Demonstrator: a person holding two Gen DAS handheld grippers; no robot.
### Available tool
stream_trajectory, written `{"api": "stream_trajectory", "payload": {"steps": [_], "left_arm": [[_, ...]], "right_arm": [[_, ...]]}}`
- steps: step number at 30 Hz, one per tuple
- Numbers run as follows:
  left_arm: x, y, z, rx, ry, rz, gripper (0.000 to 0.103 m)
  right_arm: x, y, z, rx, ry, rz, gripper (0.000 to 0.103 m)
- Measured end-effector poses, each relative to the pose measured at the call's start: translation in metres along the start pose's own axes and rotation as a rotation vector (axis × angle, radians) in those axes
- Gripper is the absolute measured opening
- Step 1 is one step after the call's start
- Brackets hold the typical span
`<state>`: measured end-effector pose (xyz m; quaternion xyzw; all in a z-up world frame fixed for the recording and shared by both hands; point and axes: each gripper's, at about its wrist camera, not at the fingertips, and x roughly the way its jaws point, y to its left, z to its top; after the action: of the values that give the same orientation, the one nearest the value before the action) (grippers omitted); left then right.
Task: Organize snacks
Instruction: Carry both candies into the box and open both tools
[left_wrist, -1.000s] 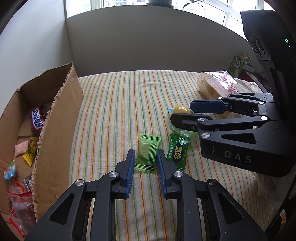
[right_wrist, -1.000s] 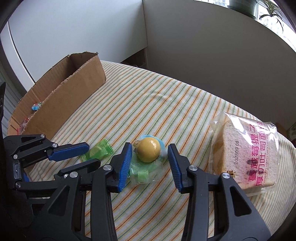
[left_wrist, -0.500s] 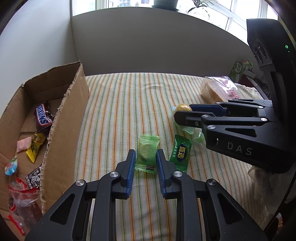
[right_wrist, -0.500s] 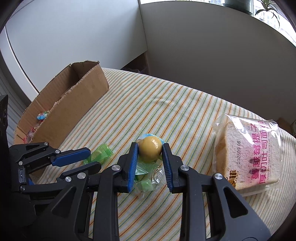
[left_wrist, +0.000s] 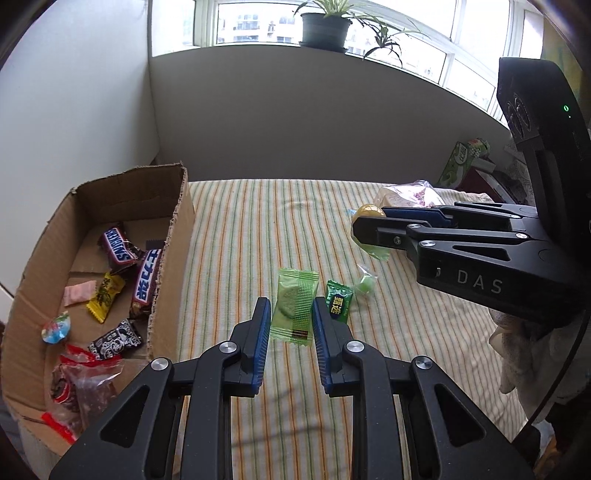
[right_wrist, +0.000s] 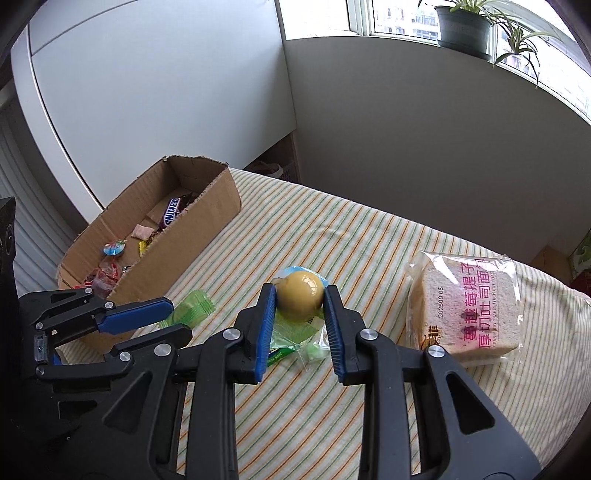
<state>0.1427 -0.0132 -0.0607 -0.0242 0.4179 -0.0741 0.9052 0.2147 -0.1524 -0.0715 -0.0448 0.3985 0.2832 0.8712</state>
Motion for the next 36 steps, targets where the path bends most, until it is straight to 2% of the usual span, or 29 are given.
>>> {"api": "stream_trajectory", "payload": {"steps": [7, 13, 25, 36], "left_arm": [[-0.041, 0.017, -0.007, -0.014, -0.049, 0.007, 0.021], [-0.062, 0.032, -0.013, -0.036, -0.072, 0.023, 0.021], [-0.078, 0.092, -0.025, -0.118, -0.089, 0.100, 0.021], [-0.083, 0.139, -0.031, -0.174, -0.093, 0.156, 0.021]], "right_arm": [[-0.026, 0.032, 0.007, -0.032, -0.031, -0.003, 0.028], [-0.033, 0.062, 0.012, -0.065, -0.036, 0.004, 0.028], [-0.016, 0.122, 0.027, -0.120, -0.018, 0.048, 0.028], [0.011, 0.157, 0.042, -0.153, 0.020, 0.073, 0.028]]}}
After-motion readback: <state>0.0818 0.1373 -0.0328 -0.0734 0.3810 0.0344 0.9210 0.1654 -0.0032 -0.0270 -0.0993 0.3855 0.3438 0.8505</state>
